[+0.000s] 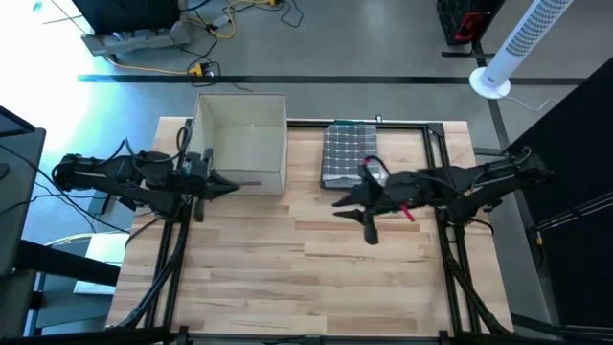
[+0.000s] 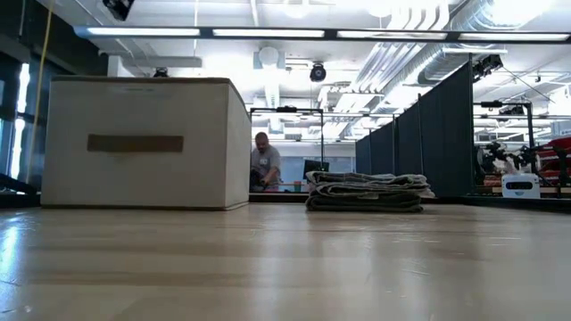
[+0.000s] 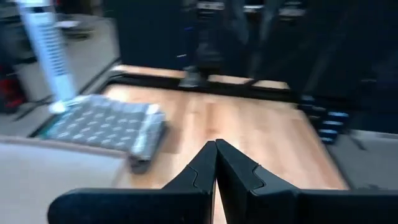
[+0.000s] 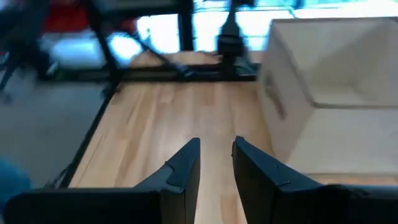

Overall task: Fold towel
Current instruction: Return to Home Position

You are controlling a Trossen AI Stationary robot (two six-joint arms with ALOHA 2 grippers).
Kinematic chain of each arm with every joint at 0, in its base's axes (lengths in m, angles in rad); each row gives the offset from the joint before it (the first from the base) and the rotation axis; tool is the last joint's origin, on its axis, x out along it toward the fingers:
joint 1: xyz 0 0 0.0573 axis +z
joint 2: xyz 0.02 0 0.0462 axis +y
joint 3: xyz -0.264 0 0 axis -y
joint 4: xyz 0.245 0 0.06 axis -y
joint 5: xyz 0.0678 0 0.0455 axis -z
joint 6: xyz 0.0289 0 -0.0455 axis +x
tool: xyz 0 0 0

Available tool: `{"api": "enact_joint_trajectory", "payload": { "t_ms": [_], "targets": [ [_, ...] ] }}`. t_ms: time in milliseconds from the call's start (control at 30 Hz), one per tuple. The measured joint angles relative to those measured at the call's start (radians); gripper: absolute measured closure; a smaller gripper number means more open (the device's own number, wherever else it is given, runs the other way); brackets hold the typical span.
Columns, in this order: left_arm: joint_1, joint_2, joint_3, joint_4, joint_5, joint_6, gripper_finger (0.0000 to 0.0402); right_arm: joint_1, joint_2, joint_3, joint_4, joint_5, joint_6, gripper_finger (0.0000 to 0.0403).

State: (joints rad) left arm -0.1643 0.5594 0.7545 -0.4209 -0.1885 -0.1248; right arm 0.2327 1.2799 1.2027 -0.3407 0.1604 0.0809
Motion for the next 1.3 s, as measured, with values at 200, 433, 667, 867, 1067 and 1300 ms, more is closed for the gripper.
{"api": "enact_joint_trajectory", "payload": {
  "t_ms": [200,433,667,867,1067,1300],
  "targets": [
    [0.000,-0.187,-0.153,0.036,-0.002,-0.029,0.0402,0.052,-0.190,-0.298,0.201,0.041,0.050,0.0324],
    [0.000,-0.376,-0.308,0.084,-0.064,-0.004,0.0402,0.092,-0.430,-0.724,0.581,0.030,0.061,0.0324],
    [0.000,-0.512,-0.425,0.101,-0.028,-0.002,0.0402,0.079,-0.656,-0.996,0.757,0.021,0.047,0.0324],
    [0.000,-0.555,-0.462,0.102,0.008,0.054,0.0402,0.047,-0.970,-1.079,0.490,0.024,0.122,0.0324],
    [0.000,-0.556,-0.477,0.114,-0.041,0.052,0.0402,0.013,-1.269,-1.064,0.266,0.045,0.016,0.0324],
    [0.001,-0.556,-0.614,0.415,0.047,0.058,0.0402,0.003,-1.276,-1.107,0.259,0.002,0.014,0.0324]
  ]
}}
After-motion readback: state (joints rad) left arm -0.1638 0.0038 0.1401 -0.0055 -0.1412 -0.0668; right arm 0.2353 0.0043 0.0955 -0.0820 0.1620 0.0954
